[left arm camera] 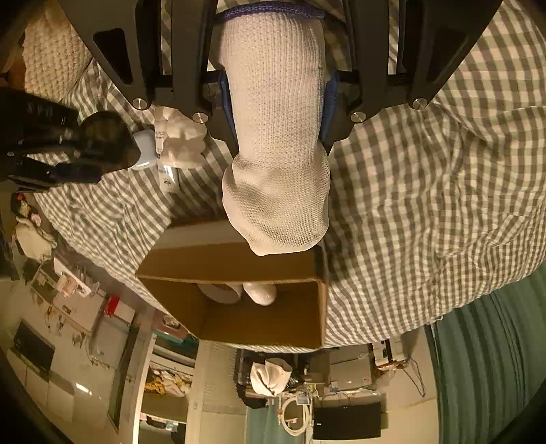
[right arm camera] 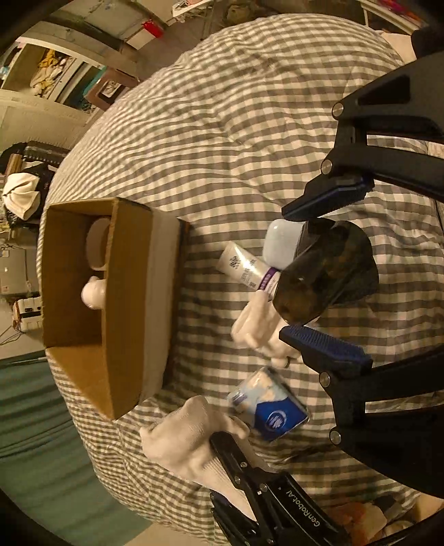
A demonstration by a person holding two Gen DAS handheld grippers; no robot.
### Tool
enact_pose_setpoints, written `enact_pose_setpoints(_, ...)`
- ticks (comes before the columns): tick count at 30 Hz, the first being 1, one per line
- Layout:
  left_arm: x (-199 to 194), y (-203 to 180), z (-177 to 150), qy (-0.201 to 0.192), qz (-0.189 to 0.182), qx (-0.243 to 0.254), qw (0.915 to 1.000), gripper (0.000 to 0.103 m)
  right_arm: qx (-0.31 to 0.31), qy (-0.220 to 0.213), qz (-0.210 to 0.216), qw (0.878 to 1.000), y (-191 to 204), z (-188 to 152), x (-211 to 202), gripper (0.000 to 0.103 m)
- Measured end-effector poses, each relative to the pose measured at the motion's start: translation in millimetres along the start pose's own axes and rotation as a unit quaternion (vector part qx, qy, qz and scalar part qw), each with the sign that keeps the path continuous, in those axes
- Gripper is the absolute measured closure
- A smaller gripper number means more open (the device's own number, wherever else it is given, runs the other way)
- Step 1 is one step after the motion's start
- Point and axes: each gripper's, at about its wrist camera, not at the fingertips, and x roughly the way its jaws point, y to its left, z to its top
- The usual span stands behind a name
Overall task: Organize objects
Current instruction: 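Grasp the black round mirror with the right tool while the left tool holds the sock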
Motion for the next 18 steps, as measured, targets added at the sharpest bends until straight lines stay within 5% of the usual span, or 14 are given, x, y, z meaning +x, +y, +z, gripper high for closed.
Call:
enact_pose_setpoints(9, -12.7, 15.5, 10.3, -0.012, 0.003, -0.019, 0.9997, 0.062, -0.001, 0.005, -0.01, 1.0, 6.1, 10.3, 9.5, 0.074)
enact_pose_setpoints(18, -22.4, 18.7, 38.5, -0.025, 0.006, -0.03, 0.9992, 0.062, -0.008, -0.066, -0.009, 0.998, 2.7, 42.9, -30.7, 0.074)
